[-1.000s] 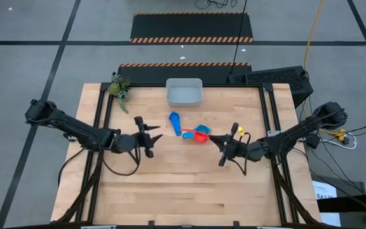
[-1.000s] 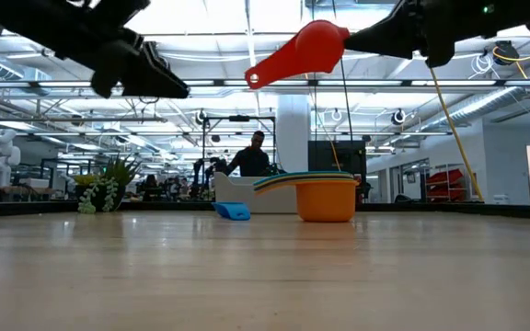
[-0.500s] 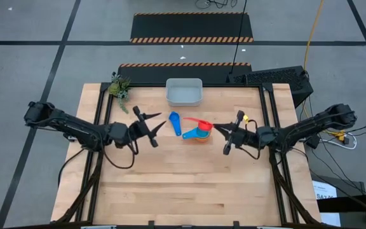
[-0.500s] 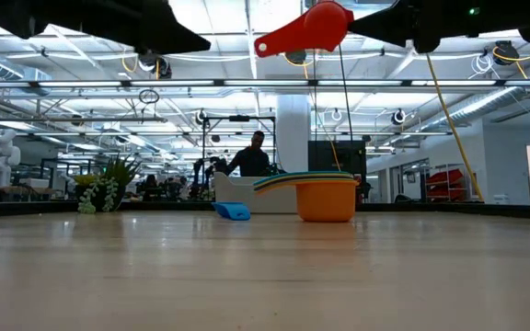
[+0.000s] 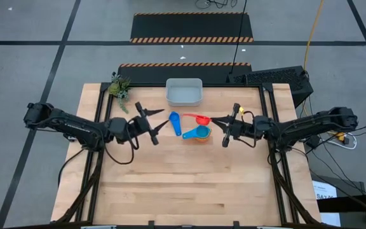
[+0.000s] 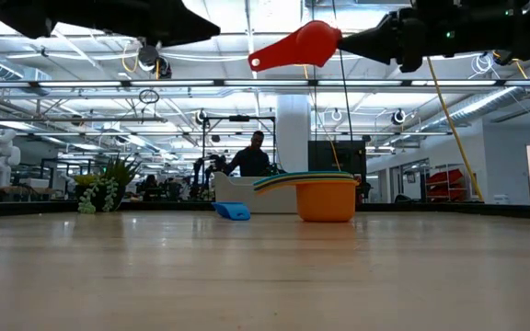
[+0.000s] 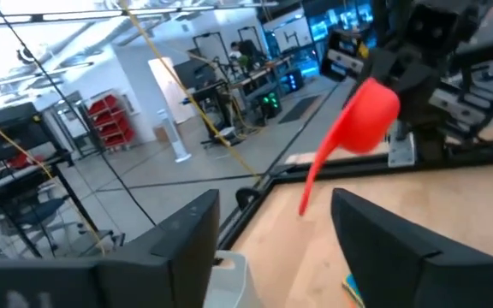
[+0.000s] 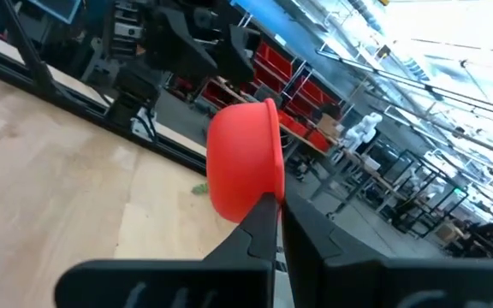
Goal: Nest measuring cups in basket
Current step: Stack the red measuring cup into the light blue measuring cup
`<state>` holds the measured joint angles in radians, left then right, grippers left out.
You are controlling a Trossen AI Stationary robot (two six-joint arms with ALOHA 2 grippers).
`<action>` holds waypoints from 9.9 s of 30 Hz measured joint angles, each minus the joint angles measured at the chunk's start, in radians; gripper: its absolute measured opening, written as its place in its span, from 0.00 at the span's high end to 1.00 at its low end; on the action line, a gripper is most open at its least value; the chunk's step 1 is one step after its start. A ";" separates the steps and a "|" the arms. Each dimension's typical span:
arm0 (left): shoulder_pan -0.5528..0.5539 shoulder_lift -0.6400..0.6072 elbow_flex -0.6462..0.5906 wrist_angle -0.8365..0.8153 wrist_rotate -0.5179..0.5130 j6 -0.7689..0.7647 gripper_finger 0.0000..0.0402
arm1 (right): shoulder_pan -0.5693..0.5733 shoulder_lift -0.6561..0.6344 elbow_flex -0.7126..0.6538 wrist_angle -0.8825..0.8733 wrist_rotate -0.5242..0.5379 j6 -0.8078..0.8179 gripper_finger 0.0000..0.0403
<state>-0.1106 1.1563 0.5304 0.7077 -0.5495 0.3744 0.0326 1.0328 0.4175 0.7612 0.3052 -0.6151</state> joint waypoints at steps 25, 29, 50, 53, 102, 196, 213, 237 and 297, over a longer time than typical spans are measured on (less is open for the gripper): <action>0.029 0.098 0.031 0.139 0.055 0.083 0.40 | -0.013 0.000 0.000 0.086 -0.021 0.056 1.00; 0.041 0.174 0.085 0.129 0.048 0.115 0.37 | -0.013 0.000 0.000 0.081 -0.021 0.057 1.00; 0.082 0.298 0.198 0.196 0.218 0.073 0.40 | -0.011 0.000 0.001 0.174 -0.104 0.136 1.00; 0.093 0.299 0.198 0.202 0.240 0.045 0.45 | -0.011 0.000 0.001 0.177 -0.127 0.140 1.00; 0.083 0.281 0.196 0.209 0.307 0.034 0.83 | -0.011 0.000 0.001 0.177 -0.128 0.133 1.00; 0.136 0.563 0.151 0.166 0.333 0.828 0.98 | 0.069 -0.407 0.001 -0.643 0.357 0.564 0.44; 0.155 0.561 0.151 0.118 0.339 0.824 0.98 | 0.069 -0.407 0.001 -0.592 0.357 0.513 0.44; 0.120 0.561 0.155 0.156 0.279 0.797 0.98 | 0.069 -0.406 0.001 -0.561 0.353 0.498 0.44; 0.062 0.688 0.237 0.181 0.085 0.863 0.98 | 0.070 -0.406 0.000 -0.526 0.344 0.479 0.44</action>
<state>-0.0490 1.8447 0.7677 0.8890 -0.4647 1.2371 0.1024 0.6266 0.4179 0.2356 0.6491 -0.1360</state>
